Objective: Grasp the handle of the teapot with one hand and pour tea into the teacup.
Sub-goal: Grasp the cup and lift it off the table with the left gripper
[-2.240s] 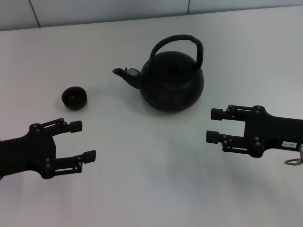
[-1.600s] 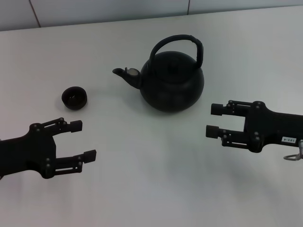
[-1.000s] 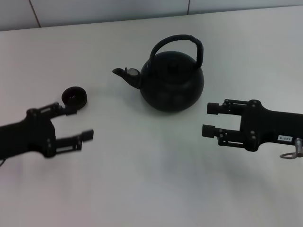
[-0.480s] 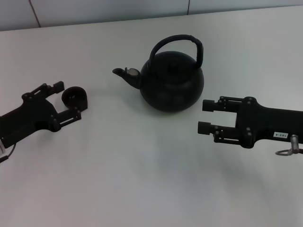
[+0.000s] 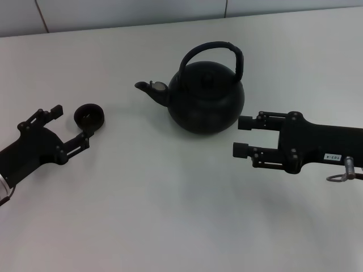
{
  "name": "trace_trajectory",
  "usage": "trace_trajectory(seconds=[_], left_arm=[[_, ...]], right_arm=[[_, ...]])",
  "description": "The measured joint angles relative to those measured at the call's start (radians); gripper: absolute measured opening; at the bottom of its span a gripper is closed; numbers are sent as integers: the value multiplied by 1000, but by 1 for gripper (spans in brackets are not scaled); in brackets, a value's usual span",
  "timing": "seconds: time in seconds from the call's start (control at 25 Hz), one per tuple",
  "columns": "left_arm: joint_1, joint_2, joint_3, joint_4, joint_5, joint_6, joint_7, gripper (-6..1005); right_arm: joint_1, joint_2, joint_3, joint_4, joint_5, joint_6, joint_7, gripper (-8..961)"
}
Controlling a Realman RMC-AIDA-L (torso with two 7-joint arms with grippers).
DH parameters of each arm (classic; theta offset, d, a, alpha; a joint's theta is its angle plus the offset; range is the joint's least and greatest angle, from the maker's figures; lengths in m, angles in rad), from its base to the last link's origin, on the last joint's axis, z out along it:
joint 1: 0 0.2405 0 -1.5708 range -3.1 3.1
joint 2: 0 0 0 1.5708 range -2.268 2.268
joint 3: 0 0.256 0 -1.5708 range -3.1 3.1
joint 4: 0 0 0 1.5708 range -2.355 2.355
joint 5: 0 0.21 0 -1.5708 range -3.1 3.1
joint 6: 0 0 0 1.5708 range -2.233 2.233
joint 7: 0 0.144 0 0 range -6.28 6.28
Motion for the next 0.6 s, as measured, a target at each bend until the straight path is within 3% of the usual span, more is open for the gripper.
trace_trajectory(seconds=[0.6], left_arm=[[-32,0,19,-15,-7,-56,14,843]], right_arm=[[4,1,0,17,0,-2,-3,651]])
